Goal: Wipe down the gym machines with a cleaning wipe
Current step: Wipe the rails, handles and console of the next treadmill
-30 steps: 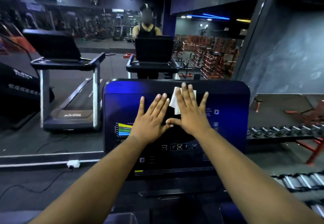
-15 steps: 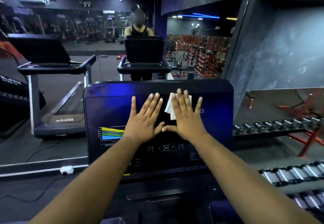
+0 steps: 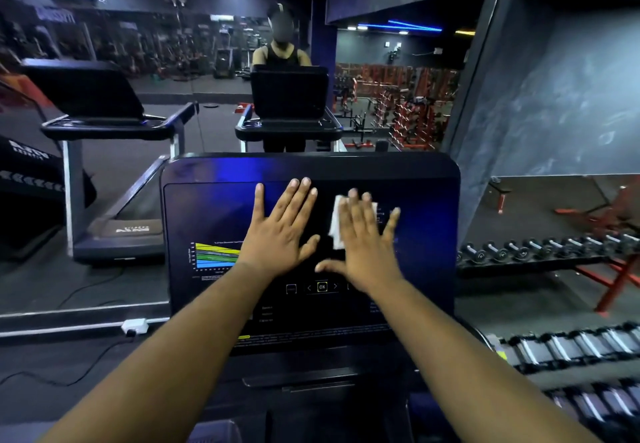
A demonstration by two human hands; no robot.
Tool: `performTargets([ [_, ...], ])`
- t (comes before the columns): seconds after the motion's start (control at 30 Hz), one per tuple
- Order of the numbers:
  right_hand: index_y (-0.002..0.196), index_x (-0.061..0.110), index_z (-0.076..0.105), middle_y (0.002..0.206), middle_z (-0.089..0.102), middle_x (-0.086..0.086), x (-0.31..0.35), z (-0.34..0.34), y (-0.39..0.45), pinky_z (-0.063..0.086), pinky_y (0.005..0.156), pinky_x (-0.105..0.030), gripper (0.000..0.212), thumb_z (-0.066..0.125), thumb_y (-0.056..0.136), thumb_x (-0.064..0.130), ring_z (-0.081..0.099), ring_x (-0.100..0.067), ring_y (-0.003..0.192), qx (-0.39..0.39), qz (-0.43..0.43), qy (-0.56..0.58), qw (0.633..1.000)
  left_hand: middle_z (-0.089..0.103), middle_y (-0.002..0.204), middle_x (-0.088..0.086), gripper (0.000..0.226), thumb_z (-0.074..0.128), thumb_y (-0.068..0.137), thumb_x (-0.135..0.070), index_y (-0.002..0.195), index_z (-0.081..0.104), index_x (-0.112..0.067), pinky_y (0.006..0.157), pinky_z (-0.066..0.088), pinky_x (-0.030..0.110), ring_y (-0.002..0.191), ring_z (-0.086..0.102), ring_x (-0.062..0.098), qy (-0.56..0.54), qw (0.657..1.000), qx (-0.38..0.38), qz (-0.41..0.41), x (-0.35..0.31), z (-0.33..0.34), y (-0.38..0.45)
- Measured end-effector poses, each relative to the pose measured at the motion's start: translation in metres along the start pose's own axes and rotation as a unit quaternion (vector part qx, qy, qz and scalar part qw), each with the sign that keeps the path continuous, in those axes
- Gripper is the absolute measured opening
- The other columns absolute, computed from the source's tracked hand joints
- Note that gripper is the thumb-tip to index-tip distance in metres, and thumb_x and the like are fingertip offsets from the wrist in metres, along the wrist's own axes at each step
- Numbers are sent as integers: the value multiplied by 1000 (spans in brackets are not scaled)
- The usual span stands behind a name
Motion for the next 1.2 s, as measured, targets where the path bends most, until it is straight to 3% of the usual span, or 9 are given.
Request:
performTargets([
  [0.13, 161, 17, -12, 169, -15, -6, -32, 6, -10, 9, 109, -81, 124, 21, 71, 97, -14, -27, 155, -12, -53, -60, 997, 1, 171, 5, 83, 36, 99, -60, 163, 10, -14, 120, 2, 69, 158, 1, 19, 4, 1000, 13, -2, 1, -1, 0],
  [0.23, 158, 15, -20, 167, -24, -9, -110, -15, -3, -11, 111, -77, 124, 20, 74, 97, -21, -29, 154, -18, 84, -45, 995, -1, 171, 5, 82, 32, 99, -60, 164, 8, -16, 119, -2, 70, 158, 0, 20, 13, 1000, 25, -6, -1, -1, 1],
  [0.33, 157, 12, -24, 165, -29, -10, -132, -27, -6, -16, 109, -73, 127, 25, 75, 95, -25, -28, 153, -31, 175, 11, 984, 5, 171, 6, 83, 40, 97, -58, 163, 14, -15, 119, 1, 70, 158, 5, 20, 5, 1000, 18, 16, -18, -2, 3],
  [0.5, 161, 6, -5, 168, -13, -16, -53, 31, -56, 1, 114, -78, 132, 26, 71, 98, -9, -35, 156, 32, 53, 21, 998, 4, 171, 5, 85, 41, 96, -60, 163, 15, -15, 120, 2, 69, 158, 5, 19, -6, 998, 27, 50, -55, 6, 4],
  [0.6, 162, 8, -1, 170, -6, -14, -71, 60, -97, 13, 110, -80, 125, 21, 74, 95, 1, -33, 156, 61, 52, 16, 997, 3, 171, 5, 85, 41, 95, -60, 163, 15, -15, 120, -1, 68, 158, 3, 19, -3, 998, 36, 56, -65, 13, -4],
  [0.83, 157, 8, -23, 164, -31, -12, -144, -3, -35, -9, 113, -76, 128, 21, 75, 96, -27, -29, 152, 5, 174, 25, 984, 0, 171, 7, 88, 42, 96, -60, 163, 11, -13, 120, -5, 68, 158, 0, 21, -12, 998, 52, 40, -79, 18, -8],
  [0.97, 156, 8, -22, 162, -34, -15, -97, -10, -16, -13, 114, -73, 133, 26, 71, 97, -28, -32, 151, 6, 103, 32, 994, 2, 171, 7, 88, 43, 95, -61, 163, 12, -14, 120, -3, 69, 158, 2, 20, -17, 998, 42, 37, -80, 19, -8],
  [1.1, 161, 10, -6, 169, -14, -13, -53, 42, -70, 12, 111, -78, 129, 28, 72, 97, -10, -32, 156, 29, -28, -8, 999, 1, 171, 5, 89, 43, 96, -64, 163, 11, -14, 121, -2, 68, 158, 3, 19, -14, 999, 43, 28, -70, 18, -14],
  [1.2, 162, 14, -5, 170, -8, -10, -83, 48, -78, 14, 108, -81, 122, 19, 74, 95, -5, -29, 157, 32, -16, -27, 999, 0, 172, 5, 89, 35, 97, -69, 163, 9, -15, 121, -2, 68, 158, 2, 20, 3, 999, 51, 20, -49, 19, -28],
])
Point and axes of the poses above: each hand's wrist, its own y-axis towards the middle knuckle, its own z-axis out of the palm, x = y × z, the point moved 8 cm from there along y, towards the middle knuckle
